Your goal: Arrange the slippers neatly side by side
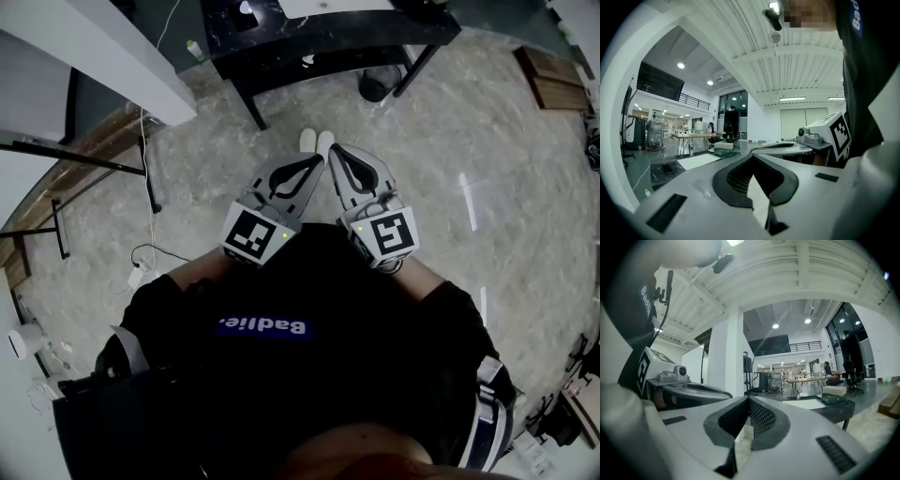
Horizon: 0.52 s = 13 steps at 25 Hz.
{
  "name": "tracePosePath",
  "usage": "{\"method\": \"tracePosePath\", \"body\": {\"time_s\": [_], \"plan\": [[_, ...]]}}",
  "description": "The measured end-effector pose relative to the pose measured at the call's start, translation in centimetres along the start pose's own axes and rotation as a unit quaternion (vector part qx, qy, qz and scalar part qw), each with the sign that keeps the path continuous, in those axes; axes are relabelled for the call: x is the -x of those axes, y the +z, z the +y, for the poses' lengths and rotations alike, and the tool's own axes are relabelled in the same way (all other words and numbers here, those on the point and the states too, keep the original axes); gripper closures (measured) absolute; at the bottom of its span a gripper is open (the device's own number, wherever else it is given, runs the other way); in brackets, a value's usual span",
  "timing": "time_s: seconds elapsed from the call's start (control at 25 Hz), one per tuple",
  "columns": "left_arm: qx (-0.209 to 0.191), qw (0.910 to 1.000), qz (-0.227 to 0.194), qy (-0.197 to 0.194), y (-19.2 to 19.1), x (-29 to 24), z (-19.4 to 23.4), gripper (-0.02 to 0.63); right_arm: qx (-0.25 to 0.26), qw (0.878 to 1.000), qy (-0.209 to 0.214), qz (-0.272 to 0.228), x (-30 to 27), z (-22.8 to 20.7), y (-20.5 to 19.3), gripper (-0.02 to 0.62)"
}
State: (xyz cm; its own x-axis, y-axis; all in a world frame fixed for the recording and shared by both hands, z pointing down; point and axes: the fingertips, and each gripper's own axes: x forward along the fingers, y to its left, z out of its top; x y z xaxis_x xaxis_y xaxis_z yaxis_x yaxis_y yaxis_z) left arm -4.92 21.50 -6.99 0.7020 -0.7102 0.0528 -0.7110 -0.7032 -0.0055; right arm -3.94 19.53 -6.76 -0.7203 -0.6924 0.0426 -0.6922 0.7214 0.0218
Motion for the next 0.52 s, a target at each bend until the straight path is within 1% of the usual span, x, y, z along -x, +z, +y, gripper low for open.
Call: {"method": "tracePosePath", "body": {"time_s": [0.12, 0.28, 0.36, 0.52], "plan": [[-0.004, 1.0000, -0.002, -0.003, 0.06, 0.46, 0.21, 0.606, -0.006, 1.000, -0.010, 0.029, -0.08, 0.37, -0.40, 0.595], [-0.004, 1.0000, -0.001, -0.008, 0.15, 0.43, 0.24, 0.606, 0.001, 1.000, -0.008, 0.007, -0.39, 0.42, 0.21, 0.595], [-0.003, 1.0000, -0.002, -0.007, 0.18, 0.49, 0.26, 0.606, 0.003, 1.000, -0.008, 0.005, -0.35, 0.48, 0.26, 0.595], [-0.001, 1.0000, -0.006, -0.002, 0.10, 0.62, 0.37, 0.606, -0.004, 1.000, -0.015, 0.023, 0.06, 0.26, -0.55, 0.595]]}}
